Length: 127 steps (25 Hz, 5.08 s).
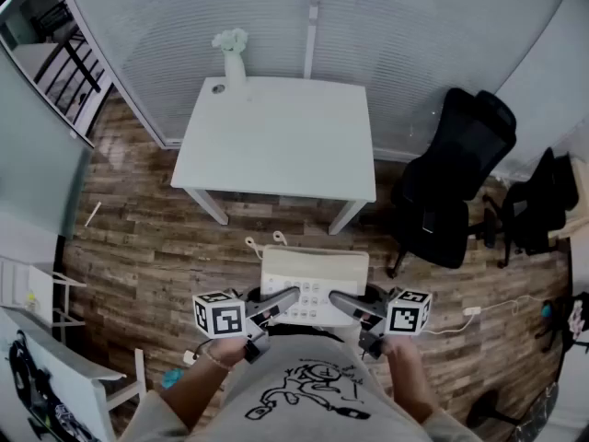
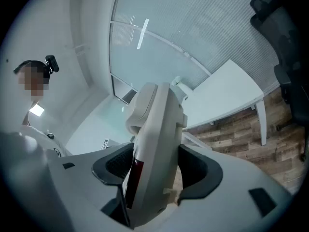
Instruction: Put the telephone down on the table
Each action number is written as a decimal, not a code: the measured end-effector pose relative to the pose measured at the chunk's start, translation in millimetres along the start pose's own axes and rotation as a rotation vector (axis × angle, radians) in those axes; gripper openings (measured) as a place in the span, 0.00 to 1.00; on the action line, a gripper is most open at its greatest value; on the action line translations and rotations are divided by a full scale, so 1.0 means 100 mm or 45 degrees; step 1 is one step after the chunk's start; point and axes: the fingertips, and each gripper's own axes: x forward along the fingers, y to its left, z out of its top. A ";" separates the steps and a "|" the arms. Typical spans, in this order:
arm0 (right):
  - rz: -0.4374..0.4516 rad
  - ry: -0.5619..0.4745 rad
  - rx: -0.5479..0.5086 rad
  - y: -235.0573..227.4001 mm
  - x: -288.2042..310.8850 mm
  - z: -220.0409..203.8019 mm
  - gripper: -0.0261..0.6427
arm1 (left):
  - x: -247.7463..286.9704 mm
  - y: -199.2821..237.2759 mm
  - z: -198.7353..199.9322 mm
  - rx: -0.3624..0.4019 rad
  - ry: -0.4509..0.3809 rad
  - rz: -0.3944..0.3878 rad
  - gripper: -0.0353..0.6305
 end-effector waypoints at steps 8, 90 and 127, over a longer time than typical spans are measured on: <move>0.003 0.010 0.001 -0.04 0.02 0.04 0.50 | 0.04 0.03 0.04 -0.001 -0.001 0.011 0.38; -0.066 -0.052 0.051 -1.12 1.52 2.18 0.50 | 0.94 1.20 2.51 0.002 0.049 -0.039 0.37; 0.038 0.047 0.060 -2.04 1.48 3.41 0.50 | 2.12 1.41 3.34 -0.014 -0.038 0.080 0.37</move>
